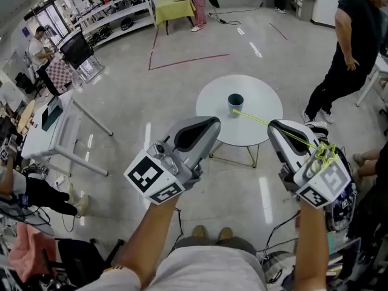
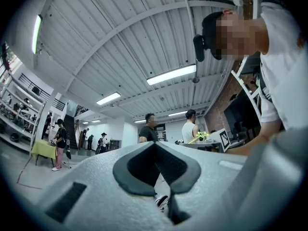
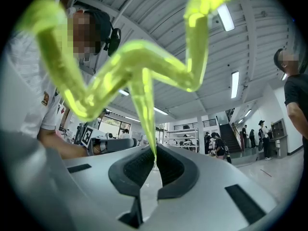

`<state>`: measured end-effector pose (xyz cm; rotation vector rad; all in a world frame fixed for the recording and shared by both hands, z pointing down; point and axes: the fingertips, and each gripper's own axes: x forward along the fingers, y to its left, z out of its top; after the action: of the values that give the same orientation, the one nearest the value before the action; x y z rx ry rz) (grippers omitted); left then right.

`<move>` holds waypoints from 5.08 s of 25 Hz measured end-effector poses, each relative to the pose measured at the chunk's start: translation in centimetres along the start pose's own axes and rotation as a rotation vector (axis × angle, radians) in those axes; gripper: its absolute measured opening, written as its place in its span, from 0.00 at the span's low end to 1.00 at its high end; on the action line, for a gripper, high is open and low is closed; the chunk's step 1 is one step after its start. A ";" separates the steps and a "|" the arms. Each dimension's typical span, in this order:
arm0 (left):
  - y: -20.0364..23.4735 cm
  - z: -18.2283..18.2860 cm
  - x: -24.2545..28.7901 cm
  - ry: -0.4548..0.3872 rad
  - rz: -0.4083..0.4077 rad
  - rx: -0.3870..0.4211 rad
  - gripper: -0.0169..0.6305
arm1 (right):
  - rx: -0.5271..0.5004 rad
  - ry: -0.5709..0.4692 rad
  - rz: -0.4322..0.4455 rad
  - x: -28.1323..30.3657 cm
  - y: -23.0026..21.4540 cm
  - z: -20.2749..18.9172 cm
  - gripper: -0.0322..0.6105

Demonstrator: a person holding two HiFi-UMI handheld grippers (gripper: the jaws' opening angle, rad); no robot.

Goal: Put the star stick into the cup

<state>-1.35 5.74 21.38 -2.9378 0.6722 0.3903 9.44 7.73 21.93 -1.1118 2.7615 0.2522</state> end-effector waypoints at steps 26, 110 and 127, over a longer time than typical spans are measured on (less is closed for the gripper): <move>3.7 -2.2 1.7 0.006 0.063 0.005 0.05 | 0.008 0.011 0.041 2.1 -3.7 -2.0 0.08; 27.2 -19.7 12.4 0.194 0.051 -0.095 0.05 | 0.003 0.866 0.147 17.7 -22.0 -33.8 0.08; 27.4 -23.3 13.1 0.253 0.043 -0.129 0.05 | -0.014 0.994 0.222 18.3 -21.4 -37.7 0.08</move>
<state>3.21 -27.93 39.04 -3.1322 0.7670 0.0657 8.33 -27.73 52.85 -1.1328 3.7407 -0.3775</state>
